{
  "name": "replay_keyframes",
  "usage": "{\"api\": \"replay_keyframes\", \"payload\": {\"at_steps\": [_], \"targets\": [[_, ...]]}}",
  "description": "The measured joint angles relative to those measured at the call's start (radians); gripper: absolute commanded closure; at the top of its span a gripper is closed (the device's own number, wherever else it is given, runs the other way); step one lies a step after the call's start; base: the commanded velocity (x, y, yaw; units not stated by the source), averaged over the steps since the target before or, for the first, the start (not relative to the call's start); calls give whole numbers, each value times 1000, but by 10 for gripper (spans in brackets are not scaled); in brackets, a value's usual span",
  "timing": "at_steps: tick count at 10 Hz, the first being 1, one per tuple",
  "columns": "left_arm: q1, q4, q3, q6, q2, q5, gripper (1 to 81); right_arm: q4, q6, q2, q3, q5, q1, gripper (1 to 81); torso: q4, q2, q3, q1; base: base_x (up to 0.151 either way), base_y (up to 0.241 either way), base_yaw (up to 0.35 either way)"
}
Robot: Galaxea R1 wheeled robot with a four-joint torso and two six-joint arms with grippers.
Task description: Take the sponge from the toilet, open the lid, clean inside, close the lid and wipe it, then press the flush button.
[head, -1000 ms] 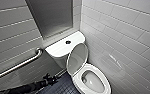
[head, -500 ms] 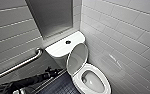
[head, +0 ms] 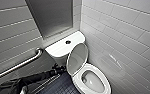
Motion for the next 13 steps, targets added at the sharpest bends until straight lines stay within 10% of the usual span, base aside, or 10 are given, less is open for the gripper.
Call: {"api": "replay_keyframes", "payload": {"at_steps": [9,13], "targets": [[216,225,113,-4,6,6,10,1,-1,174,-281,-93,28,811,0,0,0,0,0,0,0],[424,357,117,-4,-45,18,10,158,-264,213,-307,-136,18,811,0,0,0,0,0,0,0]]}}
